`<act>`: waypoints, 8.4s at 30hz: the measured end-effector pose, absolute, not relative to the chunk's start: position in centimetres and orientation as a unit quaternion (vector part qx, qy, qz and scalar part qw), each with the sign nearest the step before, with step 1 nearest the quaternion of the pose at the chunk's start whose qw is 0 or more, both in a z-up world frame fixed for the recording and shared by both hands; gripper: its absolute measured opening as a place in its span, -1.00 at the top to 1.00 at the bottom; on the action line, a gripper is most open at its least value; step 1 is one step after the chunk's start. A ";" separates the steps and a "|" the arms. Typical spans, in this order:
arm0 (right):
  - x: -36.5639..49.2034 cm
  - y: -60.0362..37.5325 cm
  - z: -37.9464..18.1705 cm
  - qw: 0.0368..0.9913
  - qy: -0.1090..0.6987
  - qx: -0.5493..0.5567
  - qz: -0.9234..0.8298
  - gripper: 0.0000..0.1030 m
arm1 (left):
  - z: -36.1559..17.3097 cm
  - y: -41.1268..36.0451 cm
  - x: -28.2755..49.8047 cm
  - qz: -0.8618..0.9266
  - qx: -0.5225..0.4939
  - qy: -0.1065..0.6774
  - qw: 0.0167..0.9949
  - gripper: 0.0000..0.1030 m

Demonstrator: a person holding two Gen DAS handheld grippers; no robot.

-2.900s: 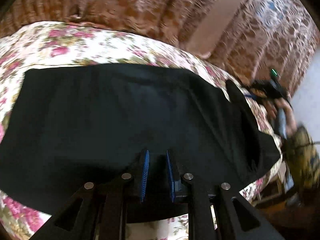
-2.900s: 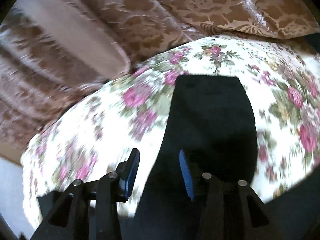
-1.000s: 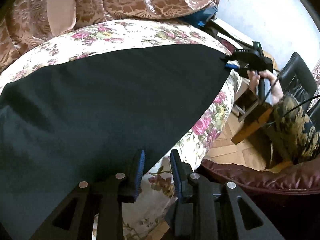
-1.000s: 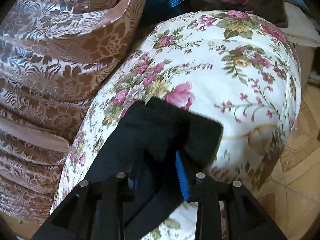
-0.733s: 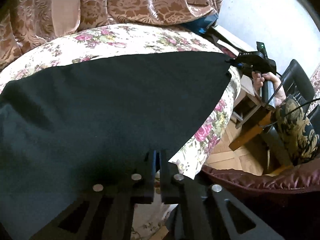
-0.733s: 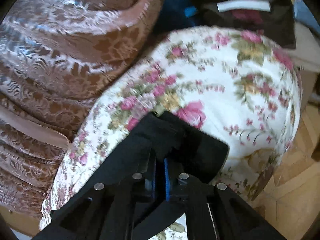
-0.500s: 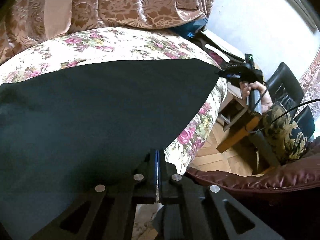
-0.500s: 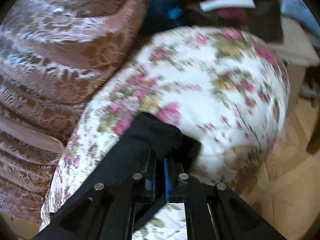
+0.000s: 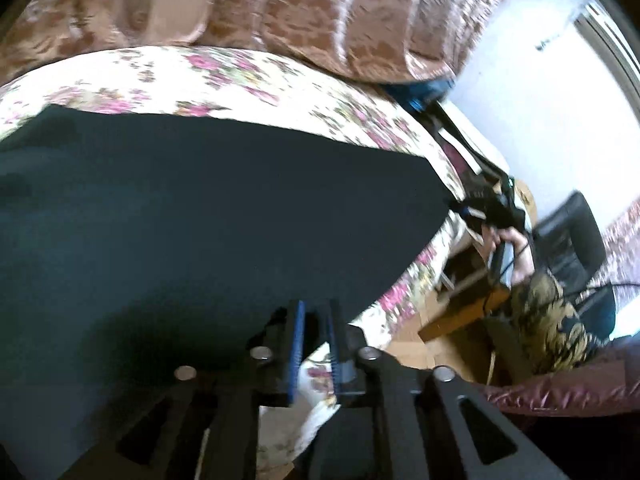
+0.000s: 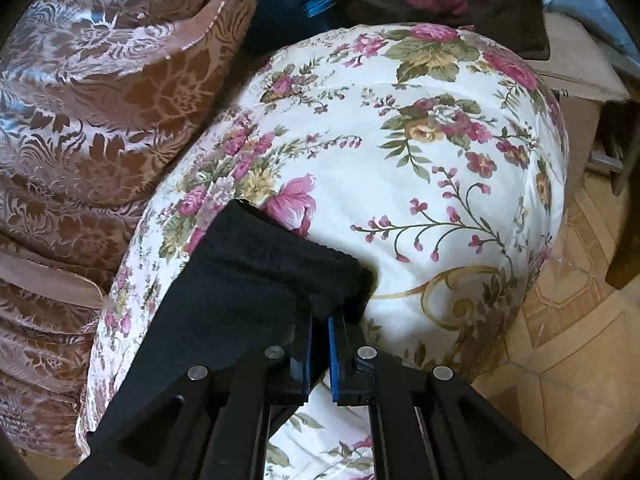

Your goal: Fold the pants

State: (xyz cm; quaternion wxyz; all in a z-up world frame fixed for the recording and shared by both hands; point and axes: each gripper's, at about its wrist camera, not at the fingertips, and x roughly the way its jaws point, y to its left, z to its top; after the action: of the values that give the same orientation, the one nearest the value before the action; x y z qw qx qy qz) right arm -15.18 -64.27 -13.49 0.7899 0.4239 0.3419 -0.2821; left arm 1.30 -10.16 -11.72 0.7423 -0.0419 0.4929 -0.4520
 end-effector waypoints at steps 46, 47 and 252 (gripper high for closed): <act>21.4 -18.9 -12.3 0.669 0.562 0.209 0.439 0.41 | -14.1 4.0 4.6 -0.246 -0.103 0.463 0.845 0.51; 21.5 -18.7 -12.3 0.676 0.558 0.205 0.435 0.48 | -14.0 4.1 4.7 -0.245 -0.103 0.463 0.845 0.51; -2.5 -26.1 -8.4 0.845 0.468 0.124 0.228 0.14 | -12.5 -3.9 9.4 -0.334 -0.321 0.551 0.694 -0.27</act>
State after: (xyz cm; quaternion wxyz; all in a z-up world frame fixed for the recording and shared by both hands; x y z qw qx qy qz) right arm -2.49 -26.08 -8.36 0.8447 0.1237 0.4679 0.2285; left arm 9.40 -3.92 -12.47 0.6943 -0.3207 0.5509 -0.3340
